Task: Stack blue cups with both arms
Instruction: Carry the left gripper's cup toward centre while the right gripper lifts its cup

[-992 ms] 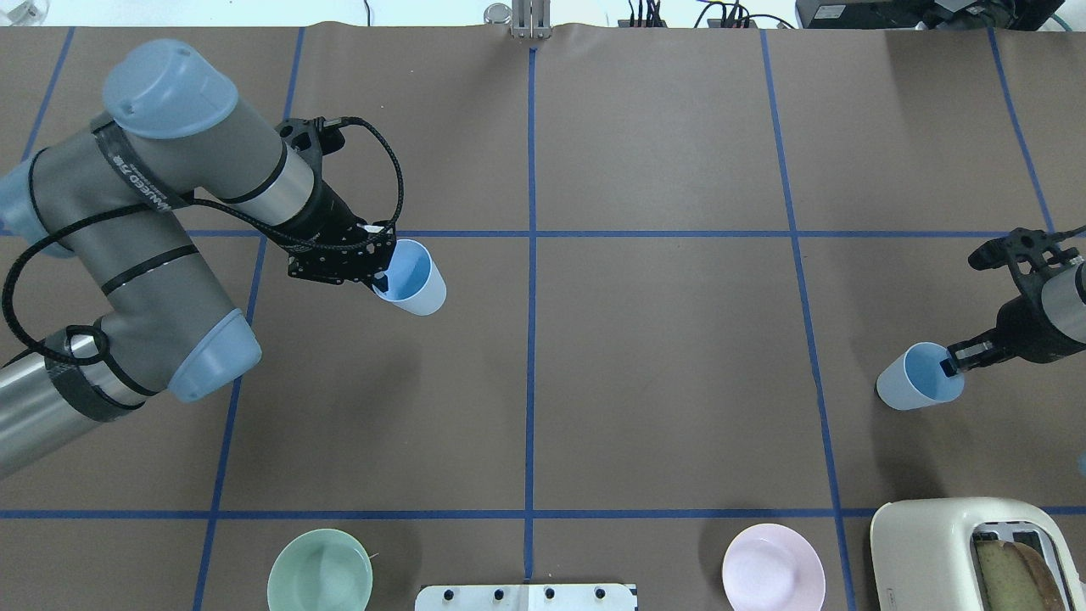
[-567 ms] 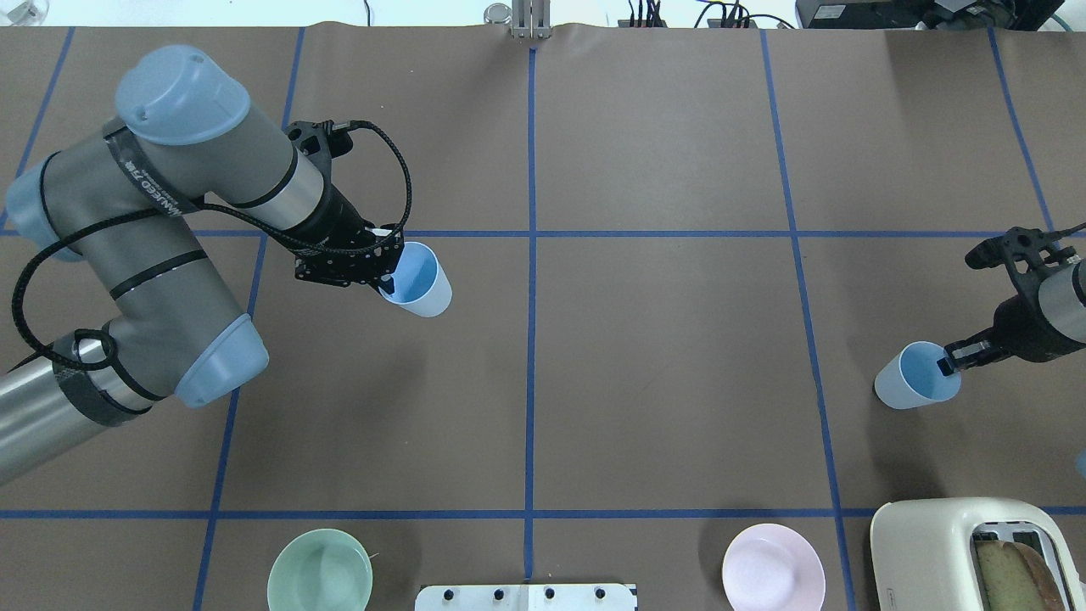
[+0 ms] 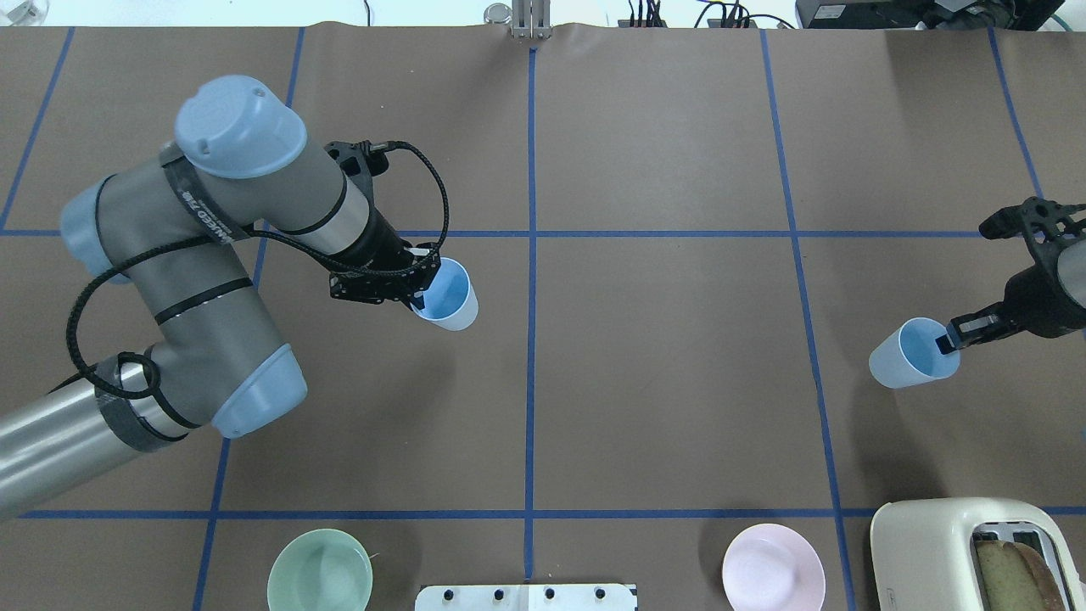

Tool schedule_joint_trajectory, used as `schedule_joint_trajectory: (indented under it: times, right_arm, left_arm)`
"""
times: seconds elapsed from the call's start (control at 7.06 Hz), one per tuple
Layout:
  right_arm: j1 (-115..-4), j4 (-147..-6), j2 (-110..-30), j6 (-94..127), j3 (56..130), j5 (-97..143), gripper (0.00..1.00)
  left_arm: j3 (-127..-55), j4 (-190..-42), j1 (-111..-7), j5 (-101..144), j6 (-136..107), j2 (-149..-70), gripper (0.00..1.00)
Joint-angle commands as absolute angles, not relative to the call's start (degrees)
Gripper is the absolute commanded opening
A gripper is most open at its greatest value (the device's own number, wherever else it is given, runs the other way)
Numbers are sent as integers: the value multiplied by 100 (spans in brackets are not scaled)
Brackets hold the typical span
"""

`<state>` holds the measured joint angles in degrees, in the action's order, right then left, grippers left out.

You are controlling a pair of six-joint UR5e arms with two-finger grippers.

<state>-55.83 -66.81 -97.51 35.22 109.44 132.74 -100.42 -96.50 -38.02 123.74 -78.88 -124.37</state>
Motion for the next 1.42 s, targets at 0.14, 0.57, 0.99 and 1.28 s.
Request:
schedule_joint_trajectory:
  times: [0.14, 0.57, 0.99, 1.28]
  right_arm:
    - [-5783, -8011, -8618, 3585, 10977, 13272, 0]
    - [-5766, -9505, -7326, 3848, 11013, 13254, 0]
    - [-5494, -9729, -6804, 4401, 10978, 13236, 0]
    - [-5379, -9729, -6706, 4535, 10977, 13184, 0]
  left_arm:
    - [-9680, -9193, -3429, 11867, -7901, -13032, 0]
    - [-8905, -9552, -3410, 11865, -7893, -13465, 0]
    - [-8325, -10202, -3401, 11865, -7892, -13535, 0]
    - [-8323, -10204, -3401, 11865, -7893, -13535, 0]
